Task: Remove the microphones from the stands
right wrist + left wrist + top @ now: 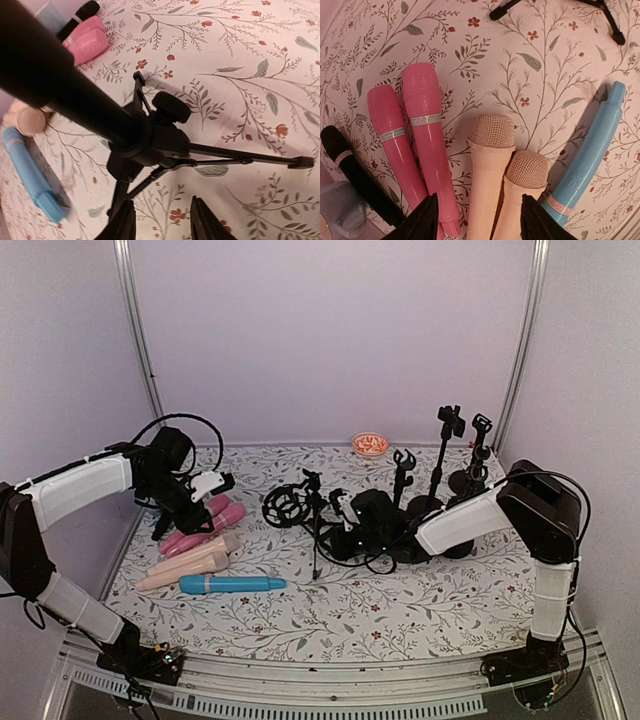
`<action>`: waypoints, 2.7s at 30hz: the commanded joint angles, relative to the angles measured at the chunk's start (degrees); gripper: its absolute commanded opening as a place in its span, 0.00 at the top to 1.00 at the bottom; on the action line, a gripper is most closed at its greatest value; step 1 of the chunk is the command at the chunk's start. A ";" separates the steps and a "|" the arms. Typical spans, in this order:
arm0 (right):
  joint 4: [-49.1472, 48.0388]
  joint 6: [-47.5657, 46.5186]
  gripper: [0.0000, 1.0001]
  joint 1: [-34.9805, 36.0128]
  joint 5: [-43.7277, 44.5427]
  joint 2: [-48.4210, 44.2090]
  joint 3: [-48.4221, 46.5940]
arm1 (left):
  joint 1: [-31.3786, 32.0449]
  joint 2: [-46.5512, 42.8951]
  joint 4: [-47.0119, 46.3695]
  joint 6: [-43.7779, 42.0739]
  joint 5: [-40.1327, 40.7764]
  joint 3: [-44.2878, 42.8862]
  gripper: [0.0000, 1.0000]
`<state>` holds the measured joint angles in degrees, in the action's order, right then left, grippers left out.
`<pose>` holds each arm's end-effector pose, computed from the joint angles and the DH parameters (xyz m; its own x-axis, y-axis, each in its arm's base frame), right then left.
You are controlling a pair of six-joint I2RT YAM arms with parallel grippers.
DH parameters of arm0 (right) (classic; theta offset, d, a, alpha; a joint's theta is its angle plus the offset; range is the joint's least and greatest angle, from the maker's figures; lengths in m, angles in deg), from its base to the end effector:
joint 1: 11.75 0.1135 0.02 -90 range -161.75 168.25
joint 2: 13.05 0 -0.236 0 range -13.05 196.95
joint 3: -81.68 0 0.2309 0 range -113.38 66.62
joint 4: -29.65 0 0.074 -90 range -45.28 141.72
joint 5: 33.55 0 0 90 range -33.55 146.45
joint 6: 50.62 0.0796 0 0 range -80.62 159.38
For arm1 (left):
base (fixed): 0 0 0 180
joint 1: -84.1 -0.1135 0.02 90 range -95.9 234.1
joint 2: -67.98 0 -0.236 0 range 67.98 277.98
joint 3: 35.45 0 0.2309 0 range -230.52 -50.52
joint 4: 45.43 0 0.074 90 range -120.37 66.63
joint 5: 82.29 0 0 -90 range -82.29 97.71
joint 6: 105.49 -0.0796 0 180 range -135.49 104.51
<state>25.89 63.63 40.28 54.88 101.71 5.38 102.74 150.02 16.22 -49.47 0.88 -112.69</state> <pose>0.2603 0.3371 0.0968 -0.6487 -0.1639 -0.7432 -0.5873 0.7289 0.3519 0.2609 -0.0980 0.1876 -0.5178 0.7603 -0.3923 0.7860 0.6038 0.1329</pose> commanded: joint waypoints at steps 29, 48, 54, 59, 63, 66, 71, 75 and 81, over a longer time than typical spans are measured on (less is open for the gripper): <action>-1.43 -11.32 0.01 -14.17 41.43 -60.66 41.16 | -15.13 -3.05 -45.01 17.33 -7.47 17.73 0.01; -39.93 -21.59 0.01 -43.86 32.07 -48.74 54.37 | -17.24 0.57 -98.94 24.85 -2.42 40.25 0.01; -49.75 -22.96 0.01 -49.20 24.96 -40.58 52.69 | -17.28 2.05 -104.92 26.24 -2.17 42.29 0.01; -46.86 -21.57 0.01 -51.13 19.59 -40.54 51.31 | -18.29 4.01 -106.07 27.62 -1.43 41.37 0.01; -52.74 -19.43 0.01 -51.69 14.76 -38.11 52.74 | -19.14 3.93 -110.81 28.61 -1.46 44.11 0.01; -58.43 -20.21 0.01 -51.61 14.60 -32.21 52.12 | -19.36 6.64 -124.60 28.82 -1.78 49.77 0.01; -59.88 -22.82 0.01 -51.65 10.23 -27.02 50.32 | -19.43 5.92 -121.21 28.68 -2.55 49.05 0.01; -55.82 -22.39 0.01 -51.67 10.35 -26.94 48.08 | -19.47 6.08 -122.11 28.74 -2.51 49.35 0.01; -55.67 -22.40 0.01 -51.69 10.42 -27.03 48.05 | -19.53 6.02 -122.09 28.85 -2.40 49.33 0.01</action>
<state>-28.80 41.62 -11.08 66.12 74.41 53.91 83.81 155.81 -103.12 -21.19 -1.02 -63.38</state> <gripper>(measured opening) 0.989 0.990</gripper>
